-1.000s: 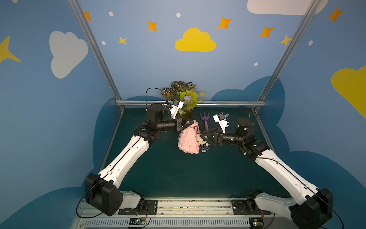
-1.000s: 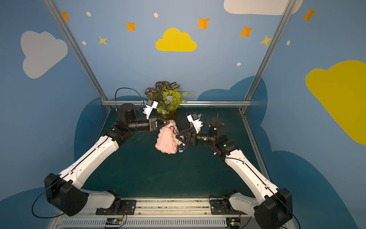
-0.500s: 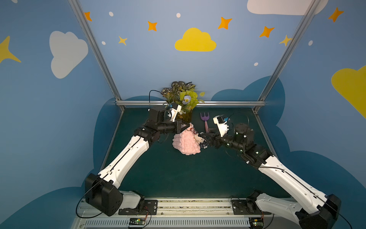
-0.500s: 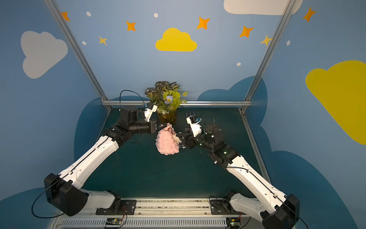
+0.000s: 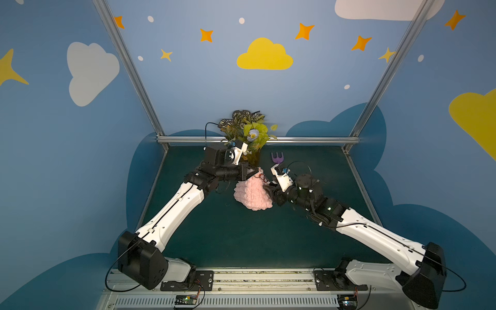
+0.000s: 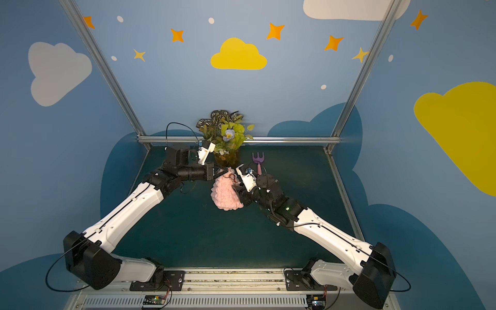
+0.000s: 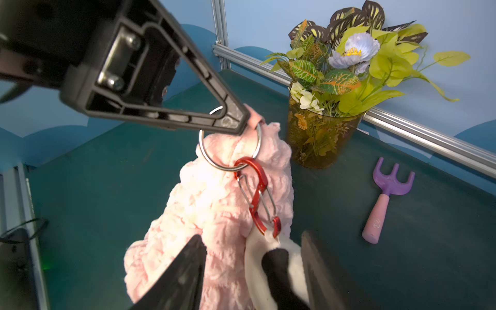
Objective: Remove the decoration from the bag
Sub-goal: Adjust the decoration item in the bag.
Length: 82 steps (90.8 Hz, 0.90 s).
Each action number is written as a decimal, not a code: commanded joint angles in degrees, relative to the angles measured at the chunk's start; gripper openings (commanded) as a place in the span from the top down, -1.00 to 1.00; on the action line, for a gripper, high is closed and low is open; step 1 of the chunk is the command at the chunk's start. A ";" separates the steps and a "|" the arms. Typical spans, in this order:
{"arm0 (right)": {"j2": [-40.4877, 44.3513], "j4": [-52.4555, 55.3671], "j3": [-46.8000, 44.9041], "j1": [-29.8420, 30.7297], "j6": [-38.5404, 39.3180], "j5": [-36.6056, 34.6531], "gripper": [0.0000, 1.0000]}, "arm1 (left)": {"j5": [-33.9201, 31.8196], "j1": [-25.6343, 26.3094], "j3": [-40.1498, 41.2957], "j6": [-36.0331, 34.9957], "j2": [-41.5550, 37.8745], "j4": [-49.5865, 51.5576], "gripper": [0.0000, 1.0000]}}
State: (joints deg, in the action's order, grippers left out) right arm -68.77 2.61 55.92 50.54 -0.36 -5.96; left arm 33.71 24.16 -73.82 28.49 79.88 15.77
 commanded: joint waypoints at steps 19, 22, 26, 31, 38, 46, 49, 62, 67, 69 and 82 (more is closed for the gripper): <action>-1.70 -3.66 2.13 2.24 7.82 -8.97 -0.15 | 1.26 0.07 -1.12 0.61 -0.74 -2.97 0.95; -2.07 -3.75 2.43 2.46 8.29 -9.41 -0.15 | 1.39 0.03 -0.95 0.76 -0.83 -3.13 0.95; -2.54 -3.72 2.75 2.68 8.98 -10.17 -0.15 | 1.66 0.09 -0.77 1.01 -0.94 -3.47 0.95; -3.36 -3.32 3.35 2.99 9.95 -10.44 -0.15 | 1.79 0.10 -0.71 1.12 -1.10 -3.69 0.95; -4.23 -3.28 3.90 3.43 11.21 -10.79 -0.15 | 1.86 0.03 -0.71 1.27 -1.22 -3.88 0.95; -5.06 -3.42 4.20 3.83 12.21 -11.97 -0.14 | 2.00 0.04 -0.80 1.49 -1.21 -4.24 0.95; -5.40 -3.77 4.15 4.00 12.63 -12.78 -0.14 | 2.07 0.13 -0.80 1.58 -1.26 -4.35 0.95; -6.14 -7.18 3.06 4.61 13.90 -16.51 -0.09 | 2.60 0.16 -0.73 2.02 -1.21 -4.86 0.95; -6.50 -9.42 2.06 4.73 14.41 -17.46 -0.06 | 2.67 0.20 -0.71 2.07 -1.19 -4.95 0.95; -6.65 -10.29 1.90 4.80 14.59 -18.07 -0.03 | 2.72 0.14 -0.71 2.13 -1.14 -4.96 0.95; -6.64 -13.40 1.31 5.07 16.51 -20.69 0.08 | 2.76 0.24 -0.37 2.12 -1.28 -5.03 0.95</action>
State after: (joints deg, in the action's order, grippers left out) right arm -75.24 -4.99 58.04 55.24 14.15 -22.41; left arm 34.89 24.16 -73.82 30.50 79.88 14.39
